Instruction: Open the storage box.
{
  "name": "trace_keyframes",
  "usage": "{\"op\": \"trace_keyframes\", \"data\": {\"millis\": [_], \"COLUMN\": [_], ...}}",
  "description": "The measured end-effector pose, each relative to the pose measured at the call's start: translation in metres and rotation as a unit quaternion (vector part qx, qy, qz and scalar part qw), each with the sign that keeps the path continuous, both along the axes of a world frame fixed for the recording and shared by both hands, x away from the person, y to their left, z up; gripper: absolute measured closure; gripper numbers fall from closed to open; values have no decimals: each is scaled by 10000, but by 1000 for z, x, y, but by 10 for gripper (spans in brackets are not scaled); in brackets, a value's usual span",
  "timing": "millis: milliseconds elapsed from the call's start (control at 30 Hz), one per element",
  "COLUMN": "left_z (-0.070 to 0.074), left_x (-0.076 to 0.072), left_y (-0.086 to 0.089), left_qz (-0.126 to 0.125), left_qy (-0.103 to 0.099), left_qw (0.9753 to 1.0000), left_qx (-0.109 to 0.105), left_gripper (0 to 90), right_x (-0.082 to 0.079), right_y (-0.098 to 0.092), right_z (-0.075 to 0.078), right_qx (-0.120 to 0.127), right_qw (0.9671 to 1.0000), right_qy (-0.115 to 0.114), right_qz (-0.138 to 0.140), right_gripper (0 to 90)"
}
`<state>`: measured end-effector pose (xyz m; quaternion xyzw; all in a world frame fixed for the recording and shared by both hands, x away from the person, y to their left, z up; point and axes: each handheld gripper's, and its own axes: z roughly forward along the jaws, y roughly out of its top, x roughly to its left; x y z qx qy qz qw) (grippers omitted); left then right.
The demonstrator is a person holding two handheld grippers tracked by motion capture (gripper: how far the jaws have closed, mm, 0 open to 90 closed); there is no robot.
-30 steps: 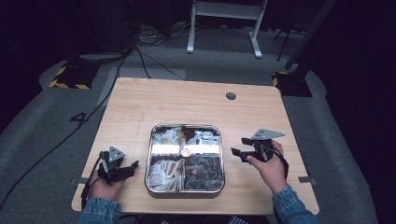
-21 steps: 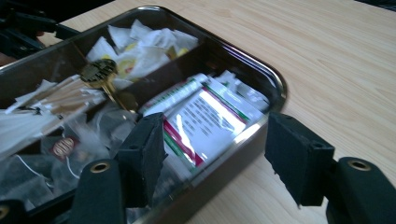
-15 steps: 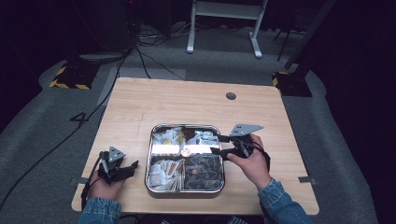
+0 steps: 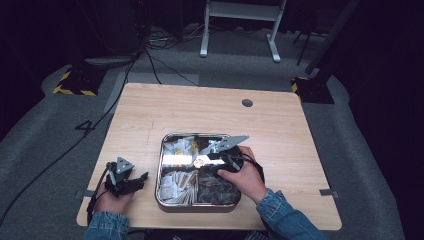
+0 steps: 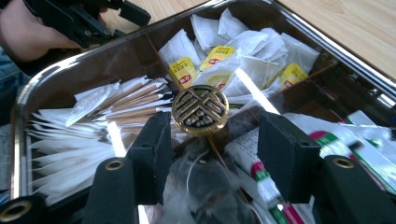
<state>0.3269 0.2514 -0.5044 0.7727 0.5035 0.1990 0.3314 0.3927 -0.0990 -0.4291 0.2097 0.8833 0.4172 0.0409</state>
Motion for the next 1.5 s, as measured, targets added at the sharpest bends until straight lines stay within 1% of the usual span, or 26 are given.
{"op": "trace_keyframes", "data": {"millis": [167, 300, 333, 400, 467, 500, 600, 900, 1033, 1067, 1100, 1167, 1200, 1267, 1367, 1500], "left_z": [0, 0, 0, 0, 0, 0, 0, 0, 0, 0, 0, 0, 0, 0, 0, 0], "left_x": [0, 0, 0, 0, 0, 0, 0, 0, 0, 0, 0, 0, 0, 0, 0, 0], "left_y": [0, 0, 0, 0, 0, 0, 0, 0, 0, 0, 0, 0, 0, 0, 0, 0], "left_qz": [0, -3, -6, -9, -7, -7, -7, -8, -21, -23, -22, -24, -23, -25, -24, -25], "left_qy": [0, -1, -1, 0, -1, -1, -1, -1, 0, 1, 1, 0, 1, 1, 0, 2], "left_qw": [10000, 10000, 10000, 10000, 10000, 10000, 10000, 10000, 10000, 10000, 10000, 10000, 10000, 10000, 10000, 10000], "left_qx": [-3, 3, 3, 5, 4, 3, 3, 1, 5, 6, 4, 4, 1, 3, 4, 3], "left_gripper": [347, 347, 347, 347, 347, 347, 347, 347, 347, 347, 347, 347, 347, 347, 347, 347], "right_x": [2, 2, 1, -1, -4, -5, -6, -6, -7, -8, -9, -12, -12, -11, -8, -5], "right_y": [11, 18, 21, 23, 24, 24, 25, 25, 25, 25, 25, 27, 28, 28, 25, 18], "right_z": [-4, -9, -12, -12, -12, -12, -13, -13, -13, -12, -10, -6, -3, 1, 9, 20], "right_qx": [-32, -160, -130, -205, -273, -288, -284, -262, -213, -214, -266, -355, -352, -313, -192, -95], "right_qw": [10000, 9998, 9998, 9994, 9990, 9989, 9990, 9991, 9992, 9991, 9988, 9979, 9978, 9979, 9985, 9982], "right_qy": [-7, -16, -70, -218, -337, -354, -356, -335, -332, -349, -380, -536, -550, -565, -500, -569], "right_qz": [67, 129, 154, 170, 95, 46, -37, -49, -108, -126, -134, -103, -91, -88, -101, -146], "right_gripper": [472, 513, 527, 552, 575, 576, 578, 578, 581, 582, 582, 582, 582, 582, 582, 582]}}
